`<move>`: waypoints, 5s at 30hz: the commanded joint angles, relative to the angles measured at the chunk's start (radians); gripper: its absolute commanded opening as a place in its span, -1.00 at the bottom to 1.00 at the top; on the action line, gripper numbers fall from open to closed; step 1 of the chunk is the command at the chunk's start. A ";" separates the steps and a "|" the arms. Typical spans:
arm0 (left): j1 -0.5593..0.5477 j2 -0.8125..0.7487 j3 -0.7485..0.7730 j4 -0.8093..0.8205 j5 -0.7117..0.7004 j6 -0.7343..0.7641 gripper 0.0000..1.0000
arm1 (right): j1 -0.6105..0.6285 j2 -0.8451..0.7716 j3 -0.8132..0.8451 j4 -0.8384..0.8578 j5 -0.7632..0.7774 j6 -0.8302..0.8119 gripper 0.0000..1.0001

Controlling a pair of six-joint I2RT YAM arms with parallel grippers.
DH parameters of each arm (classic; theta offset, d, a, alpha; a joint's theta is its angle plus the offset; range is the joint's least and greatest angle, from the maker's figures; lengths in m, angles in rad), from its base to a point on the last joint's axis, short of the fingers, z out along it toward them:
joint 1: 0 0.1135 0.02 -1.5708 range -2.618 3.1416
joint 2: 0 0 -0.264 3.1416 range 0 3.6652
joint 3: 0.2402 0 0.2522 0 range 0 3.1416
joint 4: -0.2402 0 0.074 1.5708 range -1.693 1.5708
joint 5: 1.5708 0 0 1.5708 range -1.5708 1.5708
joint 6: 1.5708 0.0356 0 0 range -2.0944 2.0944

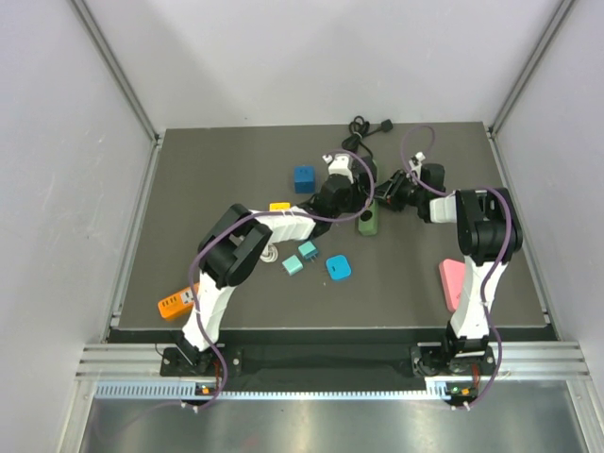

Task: Pull the plug off the socket

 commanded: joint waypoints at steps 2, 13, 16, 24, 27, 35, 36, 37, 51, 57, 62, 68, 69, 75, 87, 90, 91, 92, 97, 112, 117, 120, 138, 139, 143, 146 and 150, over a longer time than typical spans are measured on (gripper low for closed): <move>-0.065 -0.146 0.110 0.022 -0.066 0.226 -1.00 | -0.039 0.011 0.033 0.001 0.224 -0.084 -1.00; 0.028 -0.223 0.013 0.062 0.013 -0.080 -1.00 | -0.035 0.005 0.036 -0.014 0.247 -0.104 -1.00; 0.041 -0.269 -0.082 0.157 0.003 -0.145 -1.00 | -0.035 0.005 0.038 -0.017 0.247 -0.104 -1.00; -0.080 -0.155 0.206 -0.153 -0.156 0.189 -1.00 | -0.036 0.006 0.043 -0.020 0.252 -0.104 -1.00; -0.097 -0.123 0.309 -0.236 -0.153 0.227 -1.00 | -0.035 0.008 0.043 -0.022 0.252 -0.104 -1.00; 0.027 -0.229 0.100 -0.123 0.001 -0.078 -1.00 | -0.035 0.006 0.043 -0.023 0.255 -0.105 -1.00; 0.006 -0.230 0.126 -0.154 -0.048 -0.012 -1.00 | -0.035 0.006 0.043 -0.023 0.256 -0.105 -1.00; -0.042 -0.232 0.140 -0.170 -0.132 0.112 -1.00 | -0.035 0.005 0.043 -0.025 0.256 -0.107 -1.00; -0.064 -0.480 -0.067 -0.510 0.239 0.179 -1.00 | -0.038 0.022 0.058 -0.011 0.209 -0.101 -1.00; -0.039 -0.517 -0.182 -0.460 0.350 0.144 -1.00 | -0.044 0.018 0.037 0.027 0.178 -0.091 -1.00; -0.019 -0.439 -0.179 -0.521 0.348 0.075 -0.99 | -0.044 0.017 0.029 0.044 0.169 -0.091 -1.00; 0.028 -0.407 -0.222 -0.526 0.374 0.044 -0.75 | -0.045 0.020 0.032 0.049 0.160 -0.090 -1.00; 0.033 -0.405 -0.229 -0.518 0.377 0.036 -0.71 | -0.045 0.020 0.032 0.049 0.158 -0.088 -1.00; 0.047 -0.381 -0.245 -0.538 0.334 0.047 -0.15 | -0.047 0.025 0.033 0.052 0.152 -0.085 -1.00; 0.067 -0.388 -0.073 -0.561 0.235 0.154 0.97 | -0.046 0.025 0.033 0.058 0.141 -0.087 -1.00; 0.077 -0.310 0.098 -0.546 0.238 0.183 0.96 | -0.045 0.026 0.033 0.064 0.131 -0.088 -1.00; 0.079 -0.257 0.135 -0.528 0.227 0.186 0.96 | -0.045 0.026 0.032 0.067 0.128 -0.088 -1.00; 0.081 -0.229 0.180 -0.514 0.207 0.186 0.96 | -0.045 0.026 0.032 0.070 0.126 -0.087 -1.00; 0.105 -0.041 0.356 -0.315 0.180 0.150 0.90 | -0.045 0.029 0.033 0.075 0.114 -0.087 -1.00; 0.110 0.308 0.590 -0.047 0.181 0.202 0.97 | -0.047 0.034 0.033 0.095 0.089 -0.079 -1.00; 0.108 0.385 0.676 -0.038 0.131 0.154 0.97 | -0.045 0.031 0.026 0.098 0.086 -0.085 -1.00; 0.110 0.424 0.706 -0.003 0.117 0.111 0.96 | -0.041 0.022 0.017 0.102 0.088 -0.091 -1.00; 0.108 0.431 0.764 -0.125 0.243 0.088 0.29 | -0.035 0.014 0.020 0.089 0.092 -0.108 -1.00; 0.108 0.420 0.747 -0.135 0.224 0.091 0.45 | -0.035 0.014 0.021 0.087 0.088 -0.107 -1.00; 0.108 0.408 0.717 -0.171 0.213 0.088 0.64 | -0.035 0.018 0.026 0.086 0.085 -0.105 -1.00; 0.108 0.429 0.729 -0.164 0.232 0.065 0.64 | -0.035 0.022 0.029 0.086 0.082 -0.105 -1.00; 0.108 0.455 0.768 -0.161 0.242 0.047 0.41 | -0.033 0.025 0.033 0.081 0.080 -0.108 -1.00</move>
